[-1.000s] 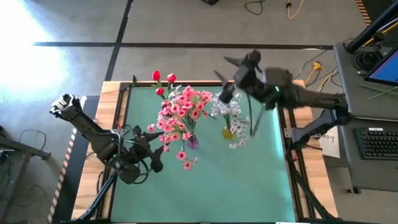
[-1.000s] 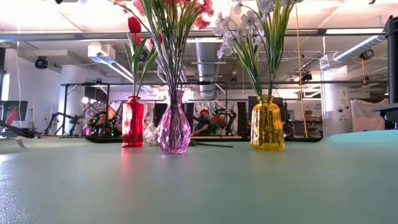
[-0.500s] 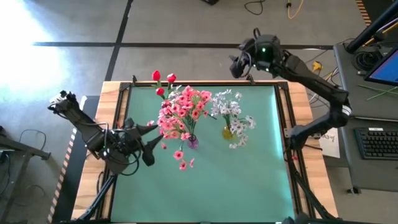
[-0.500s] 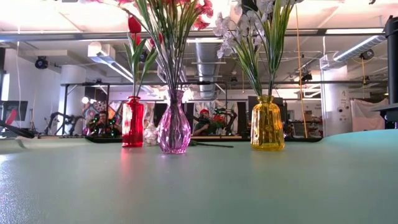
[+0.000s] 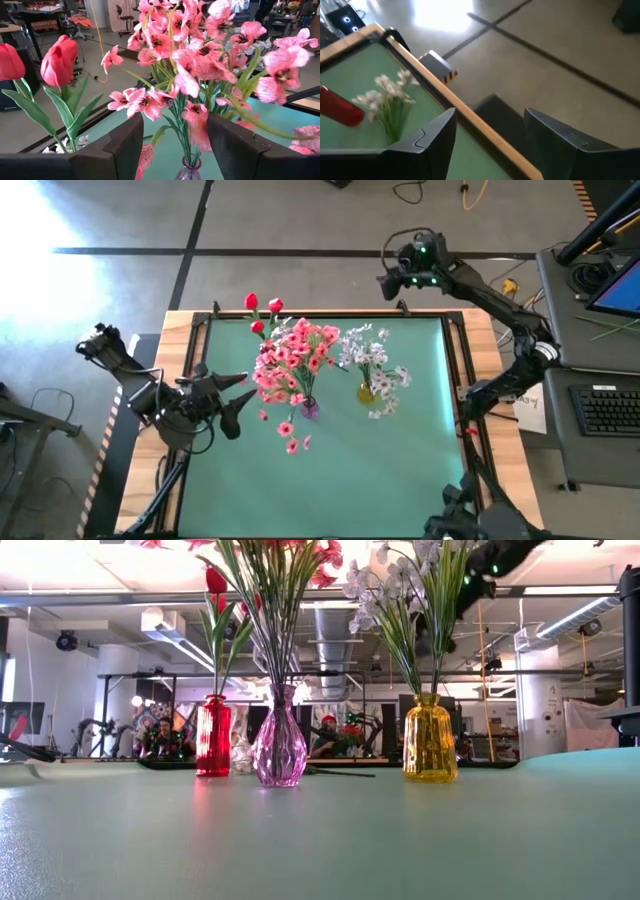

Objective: Sort flowers into vase by color
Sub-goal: Put the white flower into the yellow vase

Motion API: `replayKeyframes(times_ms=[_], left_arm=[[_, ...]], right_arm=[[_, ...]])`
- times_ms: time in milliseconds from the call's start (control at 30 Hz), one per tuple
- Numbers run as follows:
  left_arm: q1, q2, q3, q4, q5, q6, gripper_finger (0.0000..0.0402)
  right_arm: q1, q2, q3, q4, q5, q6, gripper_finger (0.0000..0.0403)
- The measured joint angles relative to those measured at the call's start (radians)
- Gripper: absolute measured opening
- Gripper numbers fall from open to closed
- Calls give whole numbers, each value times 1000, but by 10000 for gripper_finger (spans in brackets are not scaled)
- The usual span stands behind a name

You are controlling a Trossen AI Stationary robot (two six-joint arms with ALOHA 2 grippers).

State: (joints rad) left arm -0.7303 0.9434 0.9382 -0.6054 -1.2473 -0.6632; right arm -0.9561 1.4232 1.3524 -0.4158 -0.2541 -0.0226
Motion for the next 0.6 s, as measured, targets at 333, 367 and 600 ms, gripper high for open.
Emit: replayKeyframes(times_ms=[333, 367, 600], left_arm=[[0, -56, 0, -15, 3, -3, 204], [0, -63, 0, -15, 3, -3, 204], [0, -121, 0, -14, 2, 10, 204]], right_arm=[[-80, -1, -251, 271, -196, 50, 223], [-76, -1, -270, 298, -202, 50, 223], [-60, -1, -386, 434, -250, 50, 223]])
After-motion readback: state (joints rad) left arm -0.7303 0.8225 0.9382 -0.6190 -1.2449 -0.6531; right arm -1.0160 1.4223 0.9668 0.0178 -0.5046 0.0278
